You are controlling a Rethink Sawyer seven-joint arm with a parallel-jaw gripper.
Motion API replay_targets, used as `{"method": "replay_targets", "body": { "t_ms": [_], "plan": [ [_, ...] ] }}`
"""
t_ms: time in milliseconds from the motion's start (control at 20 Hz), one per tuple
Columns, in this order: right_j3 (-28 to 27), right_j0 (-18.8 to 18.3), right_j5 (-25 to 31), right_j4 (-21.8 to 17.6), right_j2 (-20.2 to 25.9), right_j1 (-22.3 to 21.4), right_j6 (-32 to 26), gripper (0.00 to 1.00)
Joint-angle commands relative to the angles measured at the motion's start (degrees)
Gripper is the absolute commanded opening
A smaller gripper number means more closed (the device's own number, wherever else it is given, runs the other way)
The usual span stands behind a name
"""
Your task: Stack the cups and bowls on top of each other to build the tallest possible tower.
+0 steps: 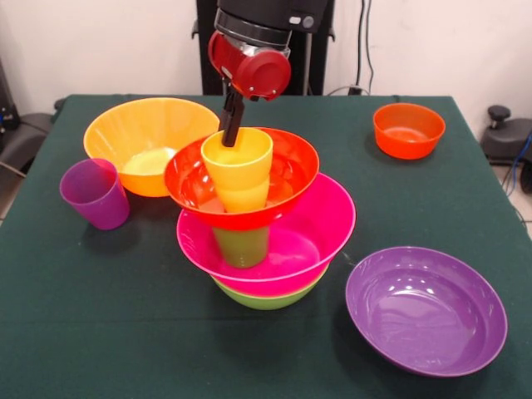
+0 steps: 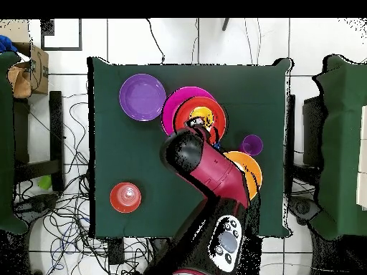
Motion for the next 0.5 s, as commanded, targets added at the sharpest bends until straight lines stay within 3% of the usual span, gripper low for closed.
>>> {"method": "replay_targets", "body": {
  "t_ms": [50,400,500],
  "plan": [
    [5.05,-1.51,0.56,0.44,5.87,1.59,9.95,0.00],
    [6.11,-2.46,-1.01,-0.14,6.91,1.40,9.44,0.00],
    [3.47,-0.85,1.17,0.42,5.46,2.36,10.01,0.00]
  ]
}}
